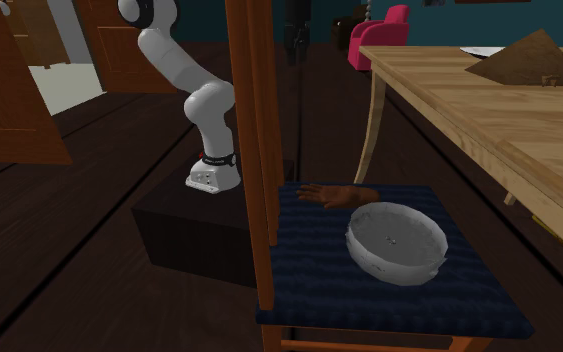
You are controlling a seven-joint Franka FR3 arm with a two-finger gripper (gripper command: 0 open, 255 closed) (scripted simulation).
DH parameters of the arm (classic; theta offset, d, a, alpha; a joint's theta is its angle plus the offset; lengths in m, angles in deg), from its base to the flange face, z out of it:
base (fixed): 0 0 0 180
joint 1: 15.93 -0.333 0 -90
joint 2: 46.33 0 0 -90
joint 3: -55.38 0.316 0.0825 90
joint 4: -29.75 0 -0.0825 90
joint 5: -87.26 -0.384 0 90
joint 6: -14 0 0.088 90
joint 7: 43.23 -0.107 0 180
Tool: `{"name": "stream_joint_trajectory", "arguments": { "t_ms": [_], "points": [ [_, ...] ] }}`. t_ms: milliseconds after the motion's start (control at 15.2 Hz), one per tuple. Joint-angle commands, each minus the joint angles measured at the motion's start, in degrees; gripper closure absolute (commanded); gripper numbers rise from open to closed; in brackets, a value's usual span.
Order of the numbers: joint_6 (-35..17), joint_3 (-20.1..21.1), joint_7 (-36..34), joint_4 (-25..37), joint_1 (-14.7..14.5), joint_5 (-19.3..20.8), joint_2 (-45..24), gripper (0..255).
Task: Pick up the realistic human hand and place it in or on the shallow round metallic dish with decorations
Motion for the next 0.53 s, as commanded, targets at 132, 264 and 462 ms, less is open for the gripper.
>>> {"name": "stream_joint_trajectory", "arguments": {
  "t_ms": [132, 264, 462],
  "points": [
    [-2.62, -2.21, 3.12, -1.46, 0.28, 1.64, -0.95, 0],
    [-5.32, -4.44, 6.17, -2.61, 0.56, 3.21, -2.26, 0],
    [-9.50, -7.76, 10.69, -3.71, 1.01, 5.36, -4.88, 0]
  ]
}}
